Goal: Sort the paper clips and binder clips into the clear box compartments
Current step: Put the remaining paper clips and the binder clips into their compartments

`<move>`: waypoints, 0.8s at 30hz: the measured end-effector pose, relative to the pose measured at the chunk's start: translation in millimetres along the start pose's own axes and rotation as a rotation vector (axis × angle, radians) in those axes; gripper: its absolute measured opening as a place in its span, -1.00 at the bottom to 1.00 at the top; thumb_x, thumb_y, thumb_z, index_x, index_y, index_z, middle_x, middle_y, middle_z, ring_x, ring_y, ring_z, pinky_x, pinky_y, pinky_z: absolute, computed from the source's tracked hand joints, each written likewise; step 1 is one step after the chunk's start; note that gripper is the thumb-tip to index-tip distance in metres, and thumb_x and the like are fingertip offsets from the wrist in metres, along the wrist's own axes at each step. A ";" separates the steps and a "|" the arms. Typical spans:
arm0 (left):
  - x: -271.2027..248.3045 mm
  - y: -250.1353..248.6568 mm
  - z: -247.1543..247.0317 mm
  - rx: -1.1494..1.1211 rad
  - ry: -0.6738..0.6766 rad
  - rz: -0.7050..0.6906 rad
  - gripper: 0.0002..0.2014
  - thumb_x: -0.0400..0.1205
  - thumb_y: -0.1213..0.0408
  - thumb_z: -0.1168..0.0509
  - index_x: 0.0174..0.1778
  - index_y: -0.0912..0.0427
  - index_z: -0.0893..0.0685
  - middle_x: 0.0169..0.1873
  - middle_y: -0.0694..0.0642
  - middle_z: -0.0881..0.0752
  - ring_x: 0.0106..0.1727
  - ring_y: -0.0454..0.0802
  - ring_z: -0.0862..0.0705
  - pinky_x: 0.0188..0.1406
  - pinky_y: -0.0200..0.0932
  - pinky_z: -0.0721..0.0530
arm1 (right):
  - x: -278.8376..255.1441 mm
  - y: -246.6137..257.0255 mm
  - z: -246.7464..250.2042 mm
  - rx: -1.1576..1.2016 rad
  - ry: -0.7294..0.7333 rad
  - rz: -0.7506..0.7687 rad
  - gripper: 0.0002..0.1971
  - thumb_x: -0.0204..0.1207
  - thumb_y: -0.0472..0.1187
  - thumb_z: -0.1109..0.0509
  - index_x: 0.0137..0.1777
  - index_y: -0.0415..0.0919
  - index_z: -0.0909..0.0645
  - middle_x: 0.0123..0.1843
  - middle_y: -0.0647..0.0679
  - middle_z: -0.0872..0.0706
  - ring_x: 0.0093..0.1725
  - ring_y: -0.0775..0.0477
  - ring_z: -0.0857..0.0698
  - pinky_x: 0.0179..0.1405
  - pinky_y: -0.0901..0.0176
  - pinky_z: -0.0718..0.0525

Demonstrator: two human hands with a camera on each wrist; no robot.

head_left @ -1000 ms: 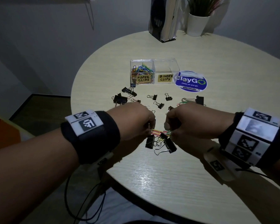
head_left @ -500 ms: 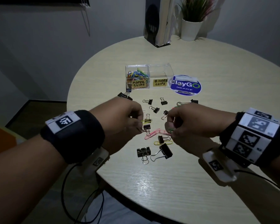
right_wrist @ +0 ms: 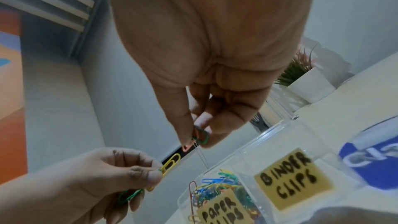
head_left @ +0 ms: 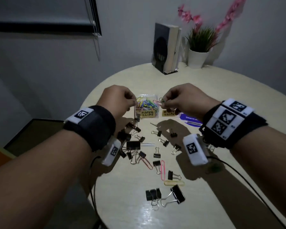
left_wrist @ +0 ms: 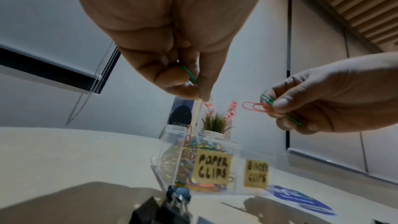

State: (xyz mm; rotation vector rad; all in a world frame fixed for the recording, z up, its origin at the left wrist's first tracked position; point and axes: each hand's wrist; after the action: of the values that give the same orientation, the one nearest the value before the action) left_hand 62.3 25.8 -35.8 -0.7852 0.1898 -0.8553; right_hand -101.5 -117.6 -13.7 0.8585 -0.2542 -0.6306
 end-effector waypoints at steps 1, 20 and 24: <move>8.8 -0.7 -1.6 0.013 -0.015 0.016 -0.94 0.50 0.27 -0.51 -0.23 0.17 -0.81 -0.50 -0.05 -0.70 -0.53 -0.22 -0.65 -0.36 -0.30 -0.52 | 11.8 3.4 -3.5 0.001 -0.024 -0.003 -0.89 0.38 -0.33 -0.58 -0.16 -0.38 -0.77 -0.30 -0.22 -0.77 -0.35 -0.03 -0.67 -0.25 0.01 -0.73; 2.4 -7.7 0.3 0.203 -0.070 -0.126 -0.81 0.57 0.02 -0.40 -0.04 0.00 -0.84 -0.15 -0.04 -0.83 -0.16 -0.03 -0.75 -0.04 -0.15 -0.66 | -0.4 -6.0 -10.5 -0.231 -0.099 0.081 -0.90 0.44 -0.09 -0.54 -0.13 -0.10 -0.80 -0.26 0.06 -0.80 -0.35 0.12 -0.69 -0.38 0.30 -0.58; -64.1 -17.6 3.1 0.452 0.282 -0.369 -0.88 0.53 0.03 -0.46 -0.04 -0.15 -0.83 -0.14 -0.20 -0.75 -0.05 -0.11 -0.69 -0.05 -0.18 -0.59 | -77.3 -18.5 -9.4 -0.361 0.255 0.107 -0.95 0.42 -0.20 -0.49 -0.22 -0.03 -0.77 -0.30 0.13 -0.82 -0.32 0.25 -0.72 -0.28 0.36 -0.61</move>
State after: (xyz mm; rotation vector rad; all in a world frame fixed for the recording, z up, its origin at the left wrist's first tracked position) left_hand 10.8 67.7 -31.1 -0.2729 0.0936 -1.3036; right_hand -166.0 -73.5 -31.0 0.5650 0.0453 -0.4429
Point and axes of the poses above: each hand's wrist, its own x-axis towards the middle knuckle, its own z-axis out of the back of the hand, y = z × x
